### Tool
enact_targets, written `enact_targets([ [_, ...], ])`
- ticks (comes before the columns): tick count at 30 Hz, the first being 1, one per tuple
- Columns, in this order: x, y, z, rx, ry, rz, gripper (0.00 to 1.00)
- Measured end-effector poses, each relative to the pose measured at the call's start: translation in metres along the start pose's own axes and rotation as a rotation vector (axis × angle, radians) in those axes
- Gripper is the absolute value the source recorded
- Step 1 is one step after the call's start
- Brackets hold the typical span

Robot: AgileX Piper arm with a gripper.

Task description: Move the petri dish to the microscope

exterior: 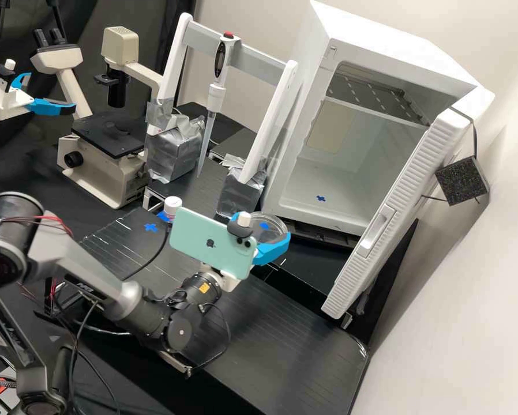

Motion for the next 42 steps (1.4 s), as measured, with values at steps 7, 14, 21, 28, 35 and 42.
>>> enact_targets([
  [7, -0.023, -0.020, -0.051, -0.079, 0.128, 0.006, 0.00],
  [14, -0.038, -0.043, -0.101, -0.111, 0.388, -0.055, 0.00],
  [21, -0.041, -0.061, -0.128, -0.062, 0.585, -0.168, 0.00],
  [28, -0.025, -0.075, -0.160, 0.022, 0.749, -0.325, 0.00],
  [35, 0.002, -0.081, -0.198, 0.037, 0.736, -0.349, 0.00],
  [42, 0.029, -0.092, -0.226, 0.009, 0.680, -0.389, 0.00],
])
